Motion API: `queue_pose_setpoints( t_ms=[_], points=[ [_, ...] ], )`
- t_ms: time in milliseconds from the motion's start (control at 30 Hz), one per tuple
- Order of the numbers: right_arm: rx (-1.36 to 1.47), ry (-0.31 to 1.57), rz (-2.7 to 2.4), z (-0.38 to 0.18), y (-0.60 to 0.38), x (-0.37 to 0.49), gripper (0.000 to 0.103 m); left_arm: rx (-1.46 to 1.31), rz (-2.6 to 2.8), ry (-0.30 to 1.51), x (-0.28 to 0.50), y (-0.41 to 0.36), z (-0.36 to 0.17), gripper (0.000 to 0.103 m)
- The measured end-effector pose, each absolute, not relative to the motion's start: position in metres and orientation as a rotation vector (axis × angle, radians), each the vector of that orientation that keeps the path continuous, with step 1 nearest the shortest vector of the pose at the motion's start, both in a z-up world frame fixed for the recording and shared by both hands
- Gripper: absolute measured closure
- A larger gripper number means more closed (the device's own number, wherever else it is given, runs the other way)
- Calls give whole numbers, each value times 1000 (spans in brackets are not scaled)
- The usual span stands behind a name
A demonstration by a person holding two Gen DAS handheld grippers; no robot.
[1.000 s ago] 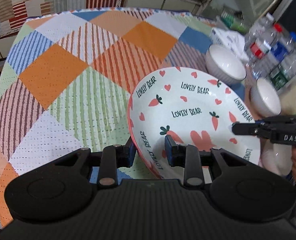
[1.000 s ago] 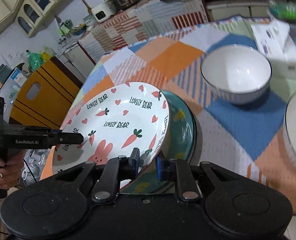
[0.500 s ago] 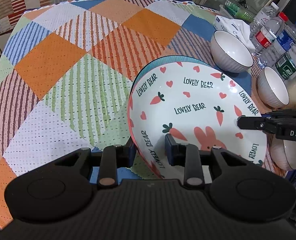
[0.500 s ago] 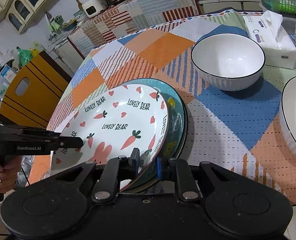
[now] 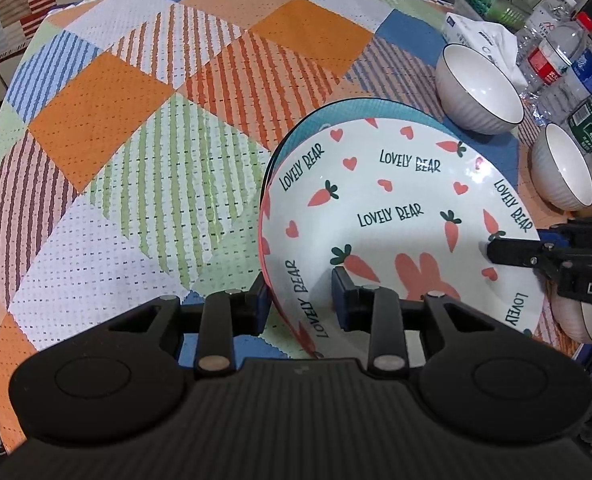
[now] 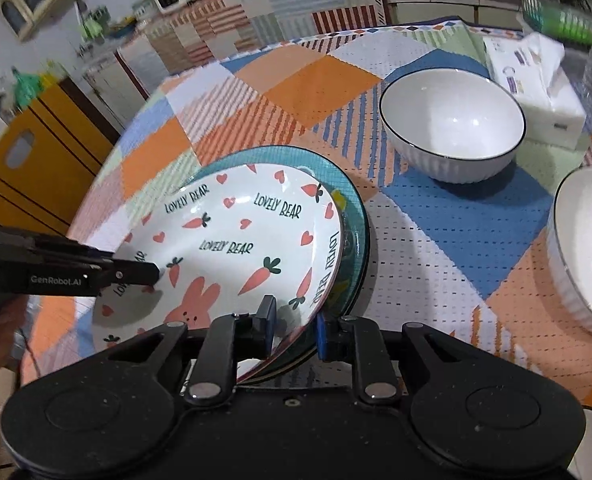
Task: Organize plates and bowls
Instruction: 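Lower the bunny plate onto the Egg plate and open both tools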
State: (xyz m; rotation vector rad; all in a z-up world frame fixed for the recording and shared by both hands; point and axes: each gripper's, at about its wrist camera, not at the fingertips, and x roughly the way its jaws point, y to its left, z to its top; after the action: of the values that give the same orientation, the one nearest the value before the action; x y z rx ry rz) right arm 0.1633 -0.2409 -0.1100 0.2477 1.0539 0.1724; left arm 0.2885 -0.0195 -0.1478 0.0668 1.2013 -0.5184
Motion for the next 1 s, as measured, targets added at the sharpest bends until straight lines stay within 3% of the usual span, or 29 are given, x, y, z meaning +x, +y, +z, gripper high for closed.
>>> queue_pose_setpoints(
  t_ms=[433,800,1000],
  points=[
    [68,1138,-24,-106,-206,169,68,139,-476,1184,280,-31,-147,74],
    [-87,949,-42,-121,-193,146,67,106,-399,1173,278,-27,-142,84],
    [-173,893,-62,-128,-186,144,67,123,-352,1161,266,-32,-140,85]
  ],
)
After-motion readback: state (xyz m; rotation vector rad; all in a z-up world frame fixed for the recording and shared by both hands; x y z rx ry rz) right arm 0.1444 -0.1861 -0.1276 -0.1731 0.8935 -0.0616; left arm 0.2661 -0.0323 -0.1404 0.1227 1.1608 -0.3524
